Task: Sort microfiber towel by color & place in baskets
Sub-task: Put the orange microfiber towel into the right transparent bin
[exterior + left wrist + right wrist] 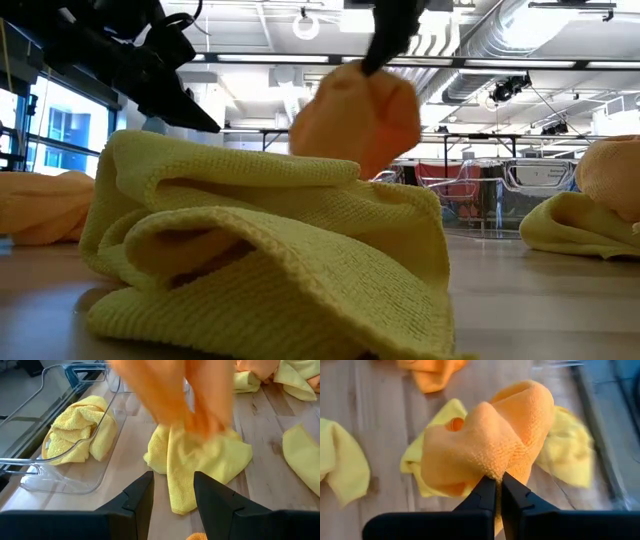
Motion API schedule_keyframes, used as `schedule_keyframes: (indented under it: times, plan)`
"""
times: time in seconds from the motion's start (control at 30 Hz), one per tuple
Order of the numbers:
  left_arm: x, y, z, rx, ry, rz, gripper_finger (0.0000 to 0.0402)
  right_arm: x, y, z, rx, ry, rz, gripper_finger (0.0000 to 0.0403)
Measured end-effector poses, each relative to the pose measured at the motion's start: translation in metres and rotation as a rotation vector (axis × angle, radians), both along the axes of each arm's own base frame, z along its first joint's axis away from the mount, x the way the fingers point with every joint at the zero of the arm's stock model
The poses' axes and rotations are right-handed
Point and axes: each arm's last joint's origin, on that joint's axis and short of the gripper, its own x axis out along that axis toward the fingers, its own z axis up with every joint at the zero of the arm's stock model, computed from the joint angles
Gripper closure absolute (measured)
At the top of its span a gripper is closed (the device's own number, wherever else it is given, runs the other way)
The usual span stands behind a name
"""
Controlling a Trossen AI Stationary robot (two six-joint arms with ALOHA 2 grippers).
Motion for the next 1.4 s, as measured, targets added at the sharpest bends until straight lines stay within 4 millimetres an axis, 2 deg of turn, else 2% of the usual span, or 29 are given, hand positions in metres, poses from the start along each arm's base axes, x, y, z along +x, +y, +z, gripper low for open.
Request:
schedule_keyframes:
  times: [0.13, 0.37, 0.47, 0.57, 0.67, 0.77, 1.17, 1.27, 1.4]
  plan:
    - [0.000, 0.000, 0.000, -0.001, 0.000, 0.000, 0.0275, -0.058, 0.002, 0.011, -0.028, -0.095, -0.121, 0.0402]
    - [0.001, 0.000, 0.002, -0.003, -0.023, 0.004, 0.0275, -0.160, 0.002, 0.023, -0.101, -0.316, -0.438, 0.0402]
    - [0.002, 0.000, 0.003, 0.002, -0.040, 0.004, 0.0275, -0.190, 0.003, 0.022, -0.120, -0.359, -0.549, 0.0402]
    - [0.002, 0.001, 0.005, 0.006, -0.057, 0.004, 0.0275, -0.206, 0.001, 0.020, -0.143, -0.352, -0.625, 0.0402]
    - [0.003, 0.001, 0.006, 0.010, -0.071, 0.003, 0.0275, -0.210, -0.004, 0.017, -0.169, -0.301, -0.675, 0.0402]
    - [0.003, 0.001, 0.006, 0.025, -0.067, -0.004, 0.0275, -0.203, -0.011, 0.013, -0.157, -0.251, -0.706, 0.0403]
    - [0.003, 0.001, 0.008, 0.070, -0.075, -0.017, 0.0275, -0.149, -0.056, -0.032, -0.014, 0.106, -0.718, 0.0403]
    - [0.003, 0.001, 0.008, 0.073, -0.074, -0.016, 0.0275, -0.142, -0.067, -0.052, 0.019, 0.108, -0.695, 0.0403]
    - [0.002, 0.001, 0.008, 0.069, -0.070, -0.015, 0.0275, -0.144, -0.080, -0.089, 0.100, 0.084, -0.700, 0.0403]
